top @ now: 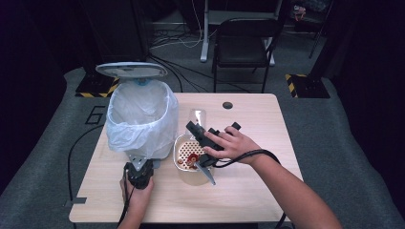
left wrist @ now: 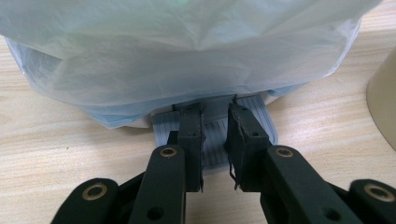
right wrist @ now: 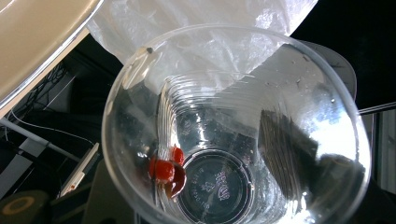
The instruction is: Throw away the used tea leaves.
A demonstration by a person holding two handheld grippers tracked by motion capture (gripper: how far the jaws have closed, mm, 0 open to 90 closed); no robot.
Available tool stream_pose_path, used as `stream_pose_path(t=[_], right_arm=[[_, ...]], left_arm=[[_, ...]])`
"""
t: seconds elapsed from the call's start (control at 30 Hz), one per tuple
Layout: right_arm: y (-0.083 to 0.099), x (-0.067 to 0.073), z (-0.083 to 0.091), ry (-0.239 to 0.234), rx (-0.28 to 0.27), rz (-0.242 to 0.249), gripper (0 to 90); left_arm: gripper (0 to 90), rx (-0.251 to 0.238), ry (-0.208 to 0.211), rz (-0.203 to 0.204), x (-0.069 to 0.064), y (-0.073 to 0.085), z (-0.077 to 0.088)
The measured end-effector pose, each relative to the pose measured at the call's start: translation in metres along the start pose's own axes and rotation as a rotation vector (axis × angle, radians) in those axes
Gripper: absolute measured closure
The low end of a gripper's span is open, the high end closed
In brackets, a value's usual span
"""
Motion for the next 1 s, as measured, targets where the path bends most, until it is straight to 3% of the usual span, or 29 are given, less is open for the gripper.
stream_pose_path(t=[1.0], right_arm=[[0.0020,-0.0018,0.0004,-0.010,-0.003,-0.003,44.7]], left_arm=[[75.8,0.000,0.000,0.000,0.0000,0.0000,0.0000]])
Point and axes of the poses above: each handheld gripper's, and its own axes: z roughly backward along the jaws, y roughly out of its underside, x roughly to its left, the point moved 2 cm from there along -z, roughly forward along the jaws, and after that the axes turned 8 degrees about z, right-handed, at the moved point
